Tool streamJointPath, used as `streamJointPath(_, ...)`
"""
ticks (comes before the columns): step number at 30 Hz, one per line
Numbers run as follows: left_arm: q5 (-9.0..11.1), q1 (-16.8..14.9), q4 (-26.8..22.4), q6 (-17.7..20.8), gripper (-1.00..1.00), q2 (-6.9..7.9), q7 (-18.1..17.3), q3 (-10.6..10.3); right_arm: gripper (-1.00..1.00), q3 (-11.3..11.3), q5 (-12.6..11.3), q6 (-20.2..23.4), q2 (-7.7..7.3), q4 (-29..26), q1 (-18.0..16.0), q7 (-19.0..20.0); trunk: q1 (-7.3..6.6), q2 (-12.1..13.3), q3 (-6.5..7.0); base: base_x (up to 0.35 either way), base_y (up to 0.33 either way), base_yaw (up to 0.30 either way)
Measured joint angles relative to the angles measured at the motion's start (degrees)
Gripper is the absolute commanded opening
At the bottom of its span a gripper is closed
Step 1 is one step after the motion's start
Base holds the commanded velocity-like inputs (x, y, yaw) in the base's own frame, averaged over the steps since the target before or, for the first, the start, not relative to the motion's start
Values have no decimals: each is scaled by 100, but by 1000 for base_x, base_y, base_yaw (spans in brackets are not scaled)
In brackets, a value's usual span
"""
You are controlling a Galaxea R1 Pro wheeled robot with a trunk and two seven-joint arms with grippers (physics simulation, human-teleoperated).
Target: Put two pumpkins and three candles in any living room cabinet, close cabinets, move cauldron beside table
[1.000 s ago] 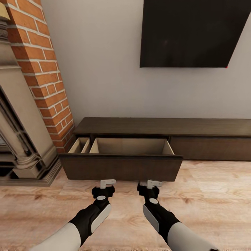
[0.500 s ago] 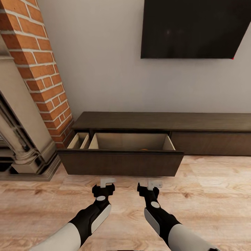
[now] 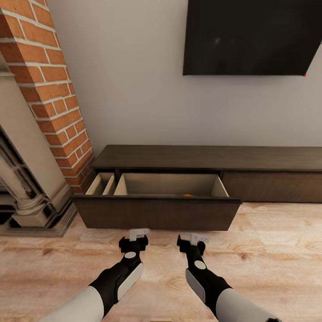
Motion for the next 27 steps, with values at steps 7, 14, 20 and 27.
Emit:
streamJointPath(7,0,0,0,0,100,0,7,-1,100,0,-7,-4,0,6,1,-1,0,0,0,275,65,0)
streamJointPath(14,0,0,0,0,100,0,7,-1,100,-8,-15,-4,0,13,4,-1,0,0,0,252,4,0)
streamJointPath(20,4,0,0,0,100,0,-8,-1,100,-9,-17,-4,0,13,4,-1,0,0,0,250,0,0)
streamJointPath(27,3,0,8,0,100,0,-18,5,100,-9,-22,-4,0,13,6,-1,0,0,0,247,0,0)
